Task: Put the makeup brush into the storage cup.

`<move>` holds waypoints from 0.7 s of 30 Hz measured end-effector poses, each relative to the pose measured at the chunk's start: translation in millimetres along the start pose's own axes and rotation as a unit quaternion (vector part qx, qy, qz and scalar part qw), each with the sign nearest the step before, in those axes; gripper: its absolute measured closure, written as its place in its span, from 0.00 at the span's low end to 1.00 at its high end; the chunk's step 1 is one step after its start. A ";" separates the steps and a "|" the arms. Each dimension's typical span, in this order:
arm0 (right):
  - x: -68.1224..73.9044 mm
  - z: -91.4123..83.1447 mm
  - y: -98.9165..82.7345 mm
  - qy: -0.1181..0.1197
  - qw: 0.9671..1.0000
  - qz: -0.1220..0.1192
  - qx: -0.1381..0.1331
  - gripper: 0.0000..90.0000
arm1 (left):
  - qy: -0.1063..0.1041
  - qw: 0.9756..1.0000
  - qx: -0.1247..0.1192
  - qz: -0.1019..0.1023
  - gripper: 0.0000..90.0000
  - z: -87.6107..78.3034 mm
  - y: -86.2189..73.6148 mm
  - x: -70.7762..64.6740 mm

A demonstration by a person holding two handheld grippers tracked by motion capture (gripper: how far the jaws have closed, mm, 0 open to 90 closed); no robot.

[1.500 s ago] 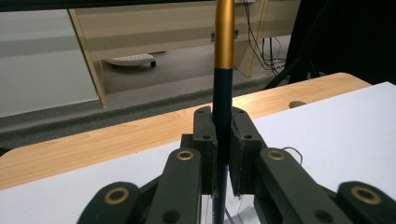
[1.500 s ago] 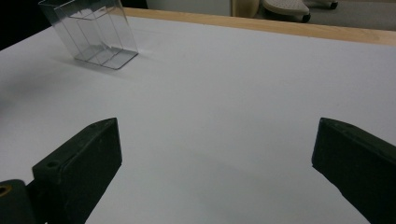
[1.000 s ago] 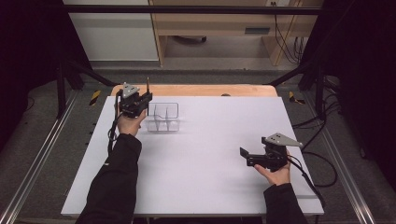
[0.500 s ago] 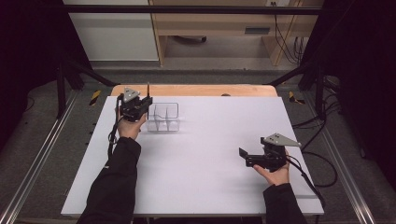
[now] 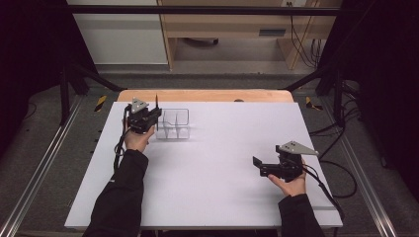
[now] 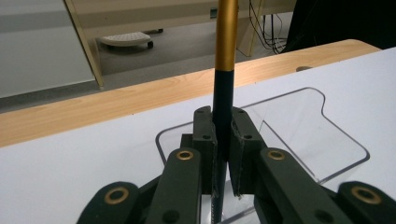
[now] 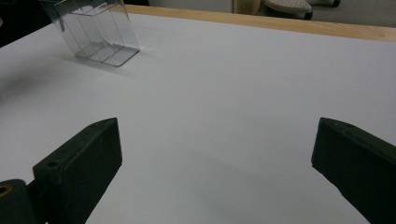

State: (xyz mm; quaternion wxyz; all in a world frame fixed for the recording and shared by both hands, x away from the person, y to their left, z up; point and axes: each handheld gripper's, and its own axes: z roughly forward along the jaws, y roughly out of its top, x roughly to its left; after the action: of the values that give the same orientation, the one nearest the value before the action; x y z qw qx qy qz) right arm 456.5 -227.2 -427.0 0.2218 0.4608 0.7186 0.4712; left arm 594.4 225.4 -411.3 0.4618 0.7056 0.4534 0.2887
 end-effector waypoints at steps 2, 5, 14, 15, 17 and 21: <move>0.2 0.0 0.0 0.000 1.000 0.000 0.000 0.02 | -0.002 1.000 0.000 0.001 0.91 -0.9 -1.6 0.4; 0.1 -0.6 0.3 0.001 1.000 0.001 -0.001 0.02 | -0.005 1.000 -0.004 -0.003 0.86 -3.3 -2.2 1.1; 0.0 -2.6 0.9 0.001 1.000 0.003 -0.005 0.02 | -0.011 1.000 -0.016 -0.008 0.63 -25.9 4.9 -5.4; -0.2 -3.0 1.1 0.000 1.000 0.003 -0.007 0.02 | -0.010 1.000 -0.016 -0.008 0.60 -29.0 5.2 -6.1; -0.3 -4.3 1.5 0.001 1.000 0.005 -0.009 0.02 | -0.009 1.000 -0.017 -0.009 0.55 -34.9 4.9 -7.5; -0.8 -5.4 2.0 0.000 1.000 0.004 -0.013 0.02 | -0.018 1.000 -0.017 -0.016 0.46 -45.3 1.1 -10.5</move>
State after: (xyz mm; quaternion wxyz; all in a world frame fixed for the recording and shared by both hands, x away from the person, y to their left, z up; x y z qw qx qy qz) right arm 453.7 -230.2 -422.9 0.2257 0.4607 0.7109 0.4810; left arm 553.0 233.3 -391.8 0.4859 0.6956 0.4513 0.2762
